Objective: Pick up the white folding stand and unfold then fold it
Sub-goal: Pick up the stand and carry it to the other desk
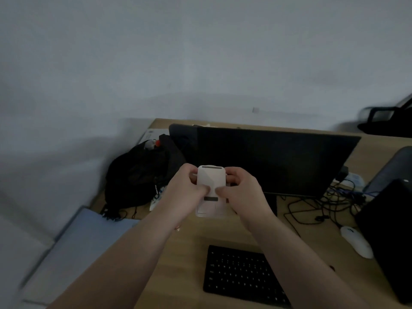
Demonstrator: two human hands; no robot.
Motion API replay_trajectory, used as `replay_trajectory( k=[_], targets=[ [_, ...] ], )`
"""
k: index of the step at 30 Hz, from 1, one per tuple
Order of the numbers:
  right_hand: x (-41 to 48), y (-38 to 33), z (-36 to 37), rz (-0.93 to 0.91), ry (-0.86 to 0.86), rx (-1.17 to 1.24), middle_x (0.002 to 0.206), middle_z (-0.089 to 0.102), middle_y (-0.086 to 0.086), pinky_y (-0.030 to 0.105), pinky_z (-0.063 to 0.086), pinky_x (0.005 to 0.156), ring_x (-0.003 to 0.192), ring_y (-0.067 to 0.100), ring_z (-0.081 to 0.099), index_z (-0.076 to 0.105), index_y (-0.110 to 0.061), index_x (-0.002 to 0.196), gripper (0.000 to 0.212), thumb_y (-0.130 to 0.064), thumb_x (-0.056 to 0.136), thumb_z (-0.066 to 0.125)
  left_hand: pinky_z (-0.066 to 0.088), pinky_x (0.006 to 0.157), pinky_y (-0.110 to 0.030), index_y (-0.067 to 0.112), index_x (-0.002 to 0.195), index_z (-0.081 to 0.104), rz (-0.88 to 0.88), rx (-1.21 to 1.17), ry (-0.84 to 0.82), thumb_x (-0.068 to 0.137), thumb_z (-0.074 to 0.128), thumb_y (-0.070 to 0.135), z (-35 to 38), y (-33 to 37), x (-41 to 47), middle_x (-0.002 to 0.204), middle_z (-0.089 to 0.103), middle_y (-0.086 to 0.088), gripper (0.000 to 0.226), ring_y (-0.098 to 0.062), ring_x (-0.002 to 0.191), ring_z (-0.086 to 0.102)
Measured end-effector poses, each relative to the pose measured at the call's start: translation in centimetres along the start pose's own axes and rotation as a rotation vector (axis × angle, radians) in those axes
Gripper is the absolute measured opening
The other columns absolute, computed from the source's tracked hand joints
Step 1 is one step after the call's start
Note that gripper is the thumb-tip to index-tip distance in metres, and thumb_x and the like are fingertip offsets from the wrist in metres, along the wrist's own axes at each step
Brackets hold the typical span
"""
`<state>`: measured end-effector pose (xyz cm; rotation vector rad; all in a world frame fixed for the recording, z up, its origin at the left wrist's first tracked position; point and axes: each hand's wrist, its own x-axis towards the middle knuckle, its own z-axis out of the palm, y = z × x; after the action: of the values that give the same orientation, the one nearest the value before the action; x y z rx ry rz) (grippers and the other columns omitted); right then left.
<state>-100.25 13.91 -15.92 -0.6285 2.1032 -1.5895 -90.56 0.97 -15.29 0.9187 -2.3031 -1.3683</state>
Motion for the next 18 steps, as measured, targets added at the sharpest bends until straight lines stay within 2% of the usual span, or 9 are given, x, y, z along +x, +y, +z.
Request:
replay_trajectory(
  k=[4, 6, 8, 10, 14, 18],
  targets=[
    [1.0, 1.0, 2.6, 0.049, 0.06, -0.033, 0.11, 0.071, -0.006, 0.022, 0.059, 0.065, 0.095, 0.01, 0.07, 0.063, -0.021, 0.131, 0.054, -0.001, 0.083, 0.077, 0.042, 0.055, -0.013, 0.033, 0.115, 0.053, 0.013, -0.004, -0.06, 0.089, 0.074, 0.015, -0.7, -2.7, 2.0, 0.097, 0.063, 0.017, 0.038, 0.003, 0.081, 0.062],
    [1.6, 2.0, 3.8, 0.081, 0.083, -0.049, 0.112, 0.071, -0.004, 0.026, 0.061, 0.068, 0.096, 0.013, 0.07, 0.063, -0.02, 0.132, 0.054, -0.001, 0.083, 0.078, 0.045, 0.059, -0.018, 0.031, 0.117, 0.052, 0.004, 0.002, -0.088, 0.091, 0.074, 0.016, -0.6, -4.3, 2.9, 0.097, 0.061, 0.017, 0.038, 0.002, 0.083, 0.06],
    [2.0, 3.0, 4.6, 0.1, 0.093, -0.067, 0.112, 0.071, -0.006, 0.023, 0.059, 0.065, 0.095, 0.01, 0.069, 0.062, -0.023, 0.132, 0.055, -0.002, 0.084, 0.078, 0.049, 0.06, -0.024, 0.028, 0.122, 0.053, -0.015, 0.007, -0.105, 0.091, 0.073, 0.017, -0.2, -5.6, 3.6, 0.098, 0.059, 0.018, 0.039, 0.001, 0.085, 0.06],
    [2.7, 4.3, 5.1, 0.119, 0.096, -0.084, 0.109, 0.069, -0.009, 0.019, 0.054, 0.061, 0.094, 0.006, 0.067, 0.061, -0.024, 0.132, 0.056, -0.002, 0.084, 0.078, 0.047, 0.058, -0.024, 0.025, 0.127, 0.054, -0.031, 0.009, -0.109, 0.092, 0.073, 0.017, 0.7, -7.1, 4.5, 0.096, 0.057, 0.019, 0.041, 0.001, 0.082, 0.059],
    [4.7, 7.6, 5.5, 0.165, 0.088, -0.104, 0.105, 0.068, -0.013, 0.019, 0.053, 0.063, 0.094, 0.006, 0.066, 0.061, -0.026, 0.131, 0.057, -0.002, 0.083, 0.078, 0.041, 0.054, -0.02, 0.024, 0.131, 0.053, -0.063, 0.027, -0.098, 0.093, 0.072, 0.019, 3.3, -10.0, 6.1, 0.092, 0.056, 0.021, 0.042, 0.006, 0.076, 0.054],
    [7.0, 11.9, 6.2, 0.228, 0.075, -0.095, 0.103, 0.071, -0.008, 0.023, 0.056, 0.066, 0.094, 0.01, 0.069, 0.064, -0.022, 0.127, 0.054, 0.003, 0.081, 0.076, 0.04, 0.056, -0.017, 0.019, 0.137, 0.053, -0.109, 0.044, -0.094, 0.094, 0.071, 0.016, 6.2, -13.1, 7.6, 0.112, 0.065, 0.007, 0.046, -0.001, 0.081, 0.059]
  ],
)
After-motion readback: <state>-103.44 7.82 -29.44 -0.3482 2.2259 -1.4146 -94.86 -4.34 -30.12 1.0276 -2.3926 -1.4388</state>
